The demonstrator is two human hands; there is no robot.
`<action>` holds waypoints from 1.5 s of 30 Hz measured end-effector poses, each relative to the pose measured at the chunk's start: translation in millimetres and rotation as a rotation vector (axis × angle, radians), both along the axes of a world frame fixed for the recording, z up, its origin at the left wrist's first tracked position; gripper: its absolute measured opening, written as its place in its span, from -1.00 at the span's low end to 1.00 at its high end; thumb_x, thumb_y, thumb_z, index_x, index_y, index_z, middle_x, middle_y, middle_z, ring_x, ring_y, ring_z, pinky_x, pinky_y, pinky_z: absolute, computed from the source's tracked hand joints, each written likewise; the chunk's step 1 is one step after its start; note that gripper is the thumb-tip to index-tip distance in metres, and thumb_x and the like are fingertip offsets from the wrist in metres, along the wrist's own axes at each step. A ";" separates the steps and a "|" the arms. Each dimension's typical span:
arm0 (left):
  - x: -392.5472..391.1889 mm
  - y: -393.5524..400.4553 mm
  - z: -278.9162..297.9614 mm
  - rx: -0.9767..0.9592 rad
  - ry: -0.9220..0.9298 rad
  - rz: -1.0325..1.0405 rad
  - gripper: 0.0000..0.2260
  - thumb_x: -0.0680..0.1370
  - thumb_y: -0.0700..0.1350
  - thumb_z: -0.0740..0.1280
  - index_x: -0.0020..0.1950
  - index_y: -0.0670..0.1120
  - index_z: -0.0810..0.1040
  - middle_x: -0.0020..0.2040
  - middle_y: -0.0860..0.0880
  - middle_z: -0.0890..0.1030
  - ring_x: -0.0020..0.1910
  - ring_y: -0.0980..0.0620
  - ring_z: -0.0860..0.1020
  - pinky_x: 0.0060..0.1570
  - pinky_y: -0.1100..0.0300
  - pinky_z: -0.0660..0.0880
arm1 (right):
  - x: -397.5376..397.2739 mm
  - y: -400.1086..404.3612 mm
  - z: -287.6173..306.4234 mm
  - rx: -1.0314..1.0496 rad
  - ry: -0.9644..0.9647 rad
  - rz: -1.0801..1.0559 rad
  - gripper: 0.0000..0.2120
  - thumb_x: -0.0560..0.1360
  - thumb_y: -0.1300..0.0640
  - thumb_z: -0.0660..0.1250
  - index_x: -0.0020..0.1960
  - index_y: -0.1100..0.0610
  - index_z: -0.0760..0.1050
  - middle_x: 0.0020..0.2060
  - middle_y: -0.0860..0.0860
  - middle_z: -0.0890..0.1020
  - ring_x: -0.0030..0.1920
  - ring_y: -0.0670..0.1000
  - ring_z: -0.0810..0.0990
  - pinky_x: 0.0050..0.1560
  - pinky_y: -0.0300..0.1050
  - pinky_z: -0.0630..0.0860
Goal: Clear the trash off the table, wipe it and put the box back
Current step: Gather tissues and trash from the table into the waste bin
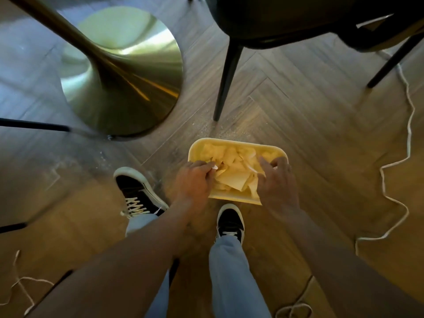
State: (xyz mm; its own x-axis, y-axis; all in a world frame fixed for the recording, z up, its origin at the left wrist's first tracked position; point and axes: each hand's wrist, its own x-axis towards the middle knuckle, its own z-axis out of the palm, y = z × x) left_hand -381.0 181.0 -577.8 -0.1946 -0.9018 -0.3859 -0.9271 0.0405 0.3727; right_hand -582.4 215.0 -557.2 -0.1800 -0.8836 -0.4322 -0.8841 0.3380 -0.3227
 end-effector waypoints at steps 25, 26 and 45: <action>11.9 10.1 215.7 0.164 0.345 0.309 -0.68 0.58 0.00 0.28 0.34 0.07 0.44 0.14 0.02 0.58 -0.06 0.11 0.56 0.02 0.07 0.57 | 57.0 -29.5 223.0 0.106 -0.375 -0.106 -0.59 0.55 0.10 0.27 0.40 0.05 0.39 0.27 0.07 0.52 0.25 0.06 0.50 0.26 -0.02 0.45; 15.3 13.5 234.8 0.147 0.360 0.317 -0.69 0.58 -0.02 0.29 0.32 0.05 0.46 0.12 0.02 0.59 -0.07 0.12 0.56 0.01 0.08 0.56 | 60.4 -29.4 237.7 0.095 -0.391 -0.104 -0.60 0.55 0.11 0.27 0.38 0.06 0.41 0.27 0.06 0.53 0.25 0.05 0.50 0.26 -0.03 0.44; 189.9 38.0 501.4 -0.123 0.486 0.661 -0.87 0.54 -0.09 0.36 0.02 0.11 0.62 -0.14 0.18 0.62 -0.17 0.26 0.54 -0.21 0.40 0.41 | 184.3 -68.5 505.8 0.139 -0.615 0.233 -0.89 0.54 0.11 0.32 0.02 0.04 0.61 -0.16 -0.09 0.64 -0.07 -0.10 0.60 0.01 -0.18 0.51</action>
State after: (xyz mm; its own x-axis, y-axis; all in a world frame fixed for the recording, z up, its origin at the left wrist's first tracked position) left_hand -191.1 219.0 -76.4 0.2711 -0.9188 -0.2869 -0.5105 -0.3899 0.7664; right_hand -398.2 146.5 -51.4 0.3236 -0.7986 -0.5074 -0.6079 0.2355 -0.7583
